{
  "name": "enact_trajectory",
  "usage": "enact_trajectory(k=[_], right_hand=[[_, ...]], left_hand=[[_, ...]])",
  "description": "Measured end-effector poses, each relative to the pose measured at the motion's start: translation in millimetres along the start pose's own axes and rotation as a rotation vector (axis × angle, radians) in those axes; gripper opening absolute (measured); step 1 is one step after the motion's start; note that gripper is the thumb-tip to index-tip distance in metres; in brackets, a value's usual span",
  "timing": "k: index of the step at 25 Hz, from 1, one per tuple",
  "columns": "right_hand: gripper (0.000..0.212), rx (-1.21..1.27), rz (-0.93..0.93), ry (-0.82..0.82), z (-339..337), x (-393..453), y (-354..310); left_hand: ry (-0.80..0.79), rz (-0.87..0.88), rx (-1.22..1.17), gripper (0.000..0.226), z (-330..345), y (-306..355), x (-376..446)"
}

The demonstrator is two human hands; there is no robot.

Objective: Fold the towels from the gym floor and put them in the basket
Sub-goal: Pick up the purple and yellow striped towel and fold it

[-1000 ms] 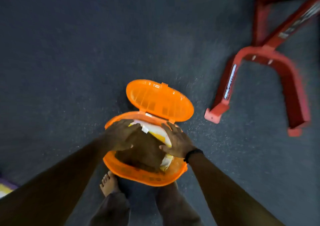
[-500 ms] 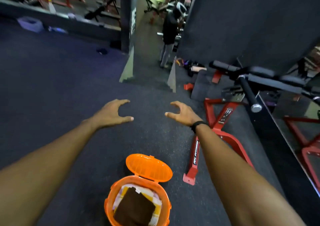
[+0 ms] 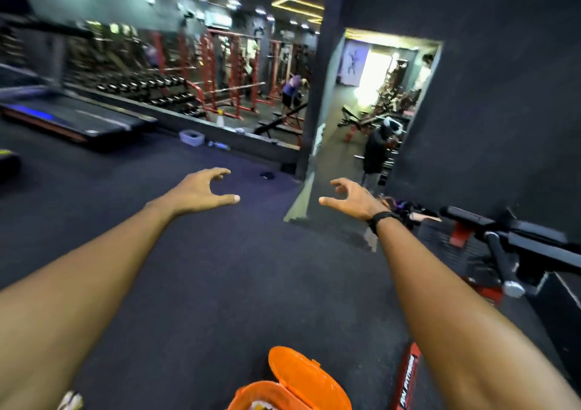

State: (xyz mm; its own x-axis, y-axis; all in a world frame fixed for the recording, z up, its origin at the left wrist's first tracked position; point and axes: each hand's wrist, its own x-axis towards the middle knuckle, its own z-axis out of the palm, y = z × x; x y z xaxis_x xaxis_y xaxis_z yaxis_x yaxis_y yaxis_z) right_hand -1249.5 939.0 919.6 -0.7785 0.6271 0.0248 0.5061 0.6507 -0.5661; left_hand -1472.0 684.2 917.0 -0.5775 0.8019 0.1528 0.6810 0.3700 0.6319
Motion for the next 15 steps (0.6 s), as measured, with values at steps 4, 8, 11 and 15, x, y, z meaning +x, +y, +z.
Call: enact_trajectory(k=[4, 8, 11, 15], right_hand=[[0.071, -0.005, -0.153, -0.092, 30.5, -12.2, -56.7], [0.071, 0.022, -0.268, -0.191, 73.7, -22.4, -121.2], [0.071, 0.024, -0.367, -0.272, 113.1, -33.9, -184.8], [0.073, 0.013, -0.466, -0.367, 167.5, -44.2, -266.7]], left_hand=[[0.098, -0.125, 0.013, 0.077, -38.7, -17.1, -74.9], [0.162, -0.254, 0.034, 0.078, -76.0, -45.1, -145.8], [0.25, -0.347, 0.056, 0.077, -112.5, -76.9, -202.3], [0.327, -0.463, 0.088, 0.077, -163.9, -121.9, -267.8]])
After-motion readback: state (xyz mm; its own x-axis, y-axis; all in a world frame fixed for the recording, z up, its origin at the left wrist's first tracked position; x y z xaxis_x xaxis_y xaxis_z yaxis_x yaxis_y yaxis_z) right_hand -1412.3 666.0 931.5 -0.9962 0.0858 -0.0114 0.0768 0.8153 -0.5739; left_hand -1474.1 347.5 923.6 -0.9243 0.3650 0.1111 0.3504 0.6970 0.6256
